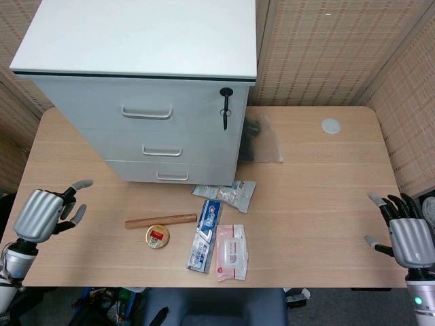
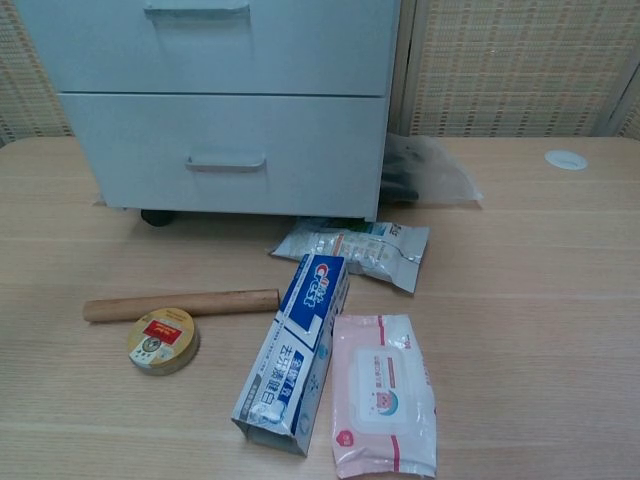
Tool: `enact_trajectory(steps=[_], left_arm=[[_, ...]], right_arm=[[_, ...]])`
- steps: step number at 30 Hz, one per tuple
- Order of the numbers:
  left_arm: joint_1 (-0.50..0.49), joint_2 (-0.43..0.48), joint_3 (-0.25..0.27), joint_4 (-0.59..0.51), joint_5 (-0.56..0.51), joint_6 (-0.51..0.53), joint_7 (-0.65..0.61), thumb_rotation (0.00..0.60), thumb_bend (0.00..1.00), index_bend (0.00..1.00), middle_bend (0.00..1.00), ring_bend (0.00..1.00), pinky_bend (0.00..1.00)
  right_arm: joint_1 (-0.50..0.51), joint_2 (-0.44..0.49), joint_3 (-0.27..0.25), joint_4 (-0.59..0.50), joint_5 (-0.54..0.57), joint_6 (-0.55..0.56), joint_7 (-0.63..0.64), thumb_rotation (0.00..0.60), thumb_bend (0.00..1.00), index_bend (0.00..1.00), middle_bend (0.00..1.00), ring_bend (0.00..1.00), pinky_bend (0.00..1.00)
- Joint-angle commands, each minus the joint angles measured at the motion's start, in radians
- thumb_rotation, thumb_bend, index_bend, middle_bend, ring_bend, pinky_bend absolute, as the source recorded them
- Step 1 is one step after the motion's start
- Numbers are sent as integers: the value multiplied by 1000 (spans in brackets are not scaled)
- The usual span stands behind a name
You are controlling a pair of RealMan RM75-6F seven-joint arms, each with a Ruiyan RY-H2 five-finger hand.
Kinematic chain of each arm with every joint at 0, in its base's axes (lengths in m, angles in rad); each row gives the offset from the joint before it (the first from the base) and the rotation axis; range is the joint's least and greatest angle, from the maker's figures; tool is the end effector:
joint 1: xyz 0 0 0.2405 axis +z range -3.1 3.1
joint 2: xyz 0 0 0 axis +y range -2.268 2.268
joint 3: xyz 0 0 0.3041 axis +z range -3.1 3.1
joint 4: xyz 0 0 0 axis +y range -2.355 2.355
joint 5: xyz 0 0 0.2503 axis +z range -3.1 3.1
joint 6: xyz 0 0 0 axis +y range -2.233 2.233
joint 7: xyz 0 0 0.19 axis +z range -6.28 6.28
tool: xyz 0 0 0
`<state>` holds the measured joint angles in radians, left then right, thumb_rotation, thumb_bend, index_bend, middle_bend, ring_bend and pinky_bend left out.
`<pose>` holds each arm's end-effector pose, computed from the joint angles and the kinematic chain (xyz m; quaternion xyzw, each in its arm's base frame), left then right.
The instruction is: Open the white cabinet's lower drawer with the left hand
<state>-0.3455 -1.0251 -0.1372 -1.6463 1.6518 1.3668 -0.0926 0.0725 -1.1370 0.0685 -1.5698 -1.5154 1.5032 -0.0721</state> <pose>-0.2658 0.3326 0.1580 -0.6853 -0.2841 -0.4753 0.4729 -0.3746 -0.2346 0.1464 0.6052 -0.3488 0.3712 0.6117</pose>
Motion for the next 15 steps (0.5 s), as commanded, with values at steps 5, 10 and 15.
enact_trajectory(steps=[5, 10, 15], left_arm=[[-127, 28, -33, -34, 39, -112, -84, 600, 656, 251, 979, 984, 1000], [-191, 15, -51, -51, 31, -166, -88, 600, 678, 219, 987, 993, 1000], [-252, -10, -79, -62, -11, -220, -68, 600, 678, 160, 987, 994, 1000]], right_arm=[[4, -2, 1, 5, 7, -11, 2, 600, 46, 162, 264, 152, 84], [8, -5, 2, 14, 13, -21, 8, 600, 45, 162, 264, 152, 84], [11, -7, 2, 21, 20, -30, 16, 600, 46, 163, 264, 152, 84]])
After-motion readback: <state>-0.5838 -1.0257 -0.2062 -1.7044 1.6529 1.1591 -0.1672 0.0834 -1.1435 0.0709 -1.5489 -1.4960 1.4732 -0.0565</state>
